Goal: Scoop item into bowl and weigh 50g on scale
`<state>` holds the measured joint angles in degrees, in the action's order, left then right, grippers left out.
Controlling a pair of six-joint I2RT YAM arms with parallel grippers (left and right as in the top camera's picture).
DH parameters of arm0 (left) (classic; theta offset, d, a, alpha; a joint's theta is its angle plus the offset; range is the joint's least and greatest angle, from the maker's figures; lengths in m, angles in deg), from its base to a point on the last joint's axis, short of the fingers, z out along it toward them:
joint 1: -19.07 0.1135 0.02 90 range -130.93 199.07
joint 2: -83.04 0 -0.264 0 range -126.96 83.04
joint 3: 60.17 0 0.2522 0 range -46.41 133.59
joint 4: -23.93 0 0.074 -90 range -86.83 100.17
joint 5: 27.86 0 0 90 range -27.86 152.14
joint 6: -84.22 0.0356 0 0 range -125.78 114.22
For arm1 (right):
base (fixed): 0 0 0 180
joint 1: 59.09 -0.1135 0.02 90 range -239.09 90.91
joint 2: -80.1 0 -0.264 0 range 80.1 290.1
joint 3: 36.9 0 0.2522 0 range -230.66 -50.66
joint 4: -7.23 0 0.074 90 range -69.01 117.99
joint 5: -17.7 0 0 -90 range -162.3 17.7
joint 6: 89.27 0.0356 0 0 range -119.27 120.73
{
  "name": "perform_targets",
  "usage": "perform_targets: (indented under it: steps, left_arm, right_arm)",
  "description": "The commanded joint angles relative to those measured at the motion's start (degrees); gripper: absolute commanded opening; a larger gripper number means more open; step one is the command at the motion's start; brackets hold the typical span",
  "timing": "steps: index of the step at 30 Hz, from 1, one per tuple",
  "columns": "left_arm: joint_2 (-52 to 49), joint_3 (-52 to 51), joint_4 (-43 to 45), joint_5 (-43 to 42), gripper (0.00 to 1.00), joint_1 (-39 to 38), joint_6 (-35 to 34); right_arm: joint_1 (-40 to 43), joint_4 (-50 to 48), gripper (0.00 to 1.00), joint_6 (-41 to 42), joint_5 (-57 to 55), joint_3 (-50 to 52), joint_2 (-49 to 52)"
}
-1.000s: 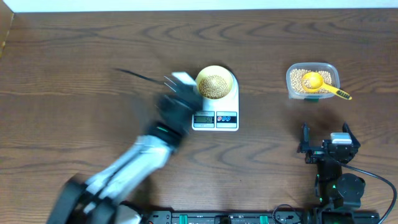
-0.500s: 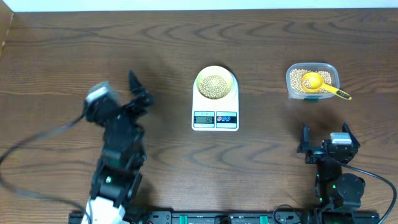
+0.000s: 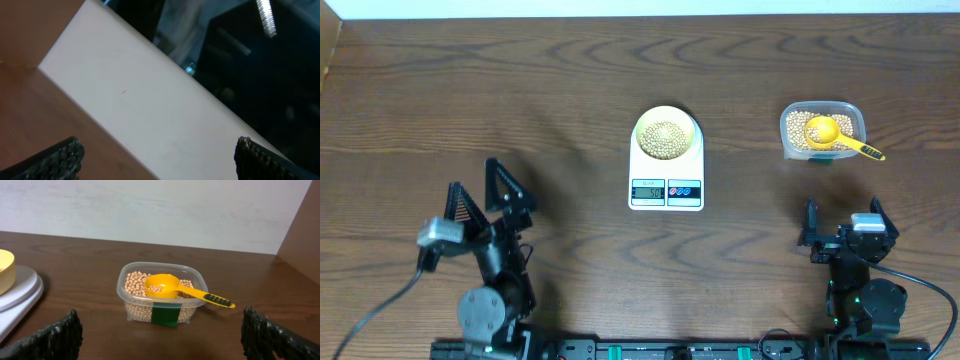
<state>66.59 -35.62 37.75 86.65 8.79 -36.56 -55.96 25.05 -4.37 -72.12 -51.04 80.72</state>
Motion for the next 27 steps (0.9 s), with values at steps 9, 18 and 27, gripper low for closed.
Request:
perform_targets:
  steps: [9,18,27]
  left_arm:
    - [15.80,-8.11,-1.77,-9.38,0.98,9.60,-1.05]
    - [16.39,-10.56,-7.91,-13.86,0.98,13.38,2.05]
    - [16.39,-10.56,-32.41,-22.21,0.98,13.38,25.35]
  right_arm:
    - [-0.13,0.26,0.99,-0.76,-0.46,0.07,-0.33]
    - [-0.13,0.26,0.99,-0.76,-0.46,0.07,-0.33]
    - [-0.13,0.26,0.99,-0.76,-0.46,0.07,-0.33]
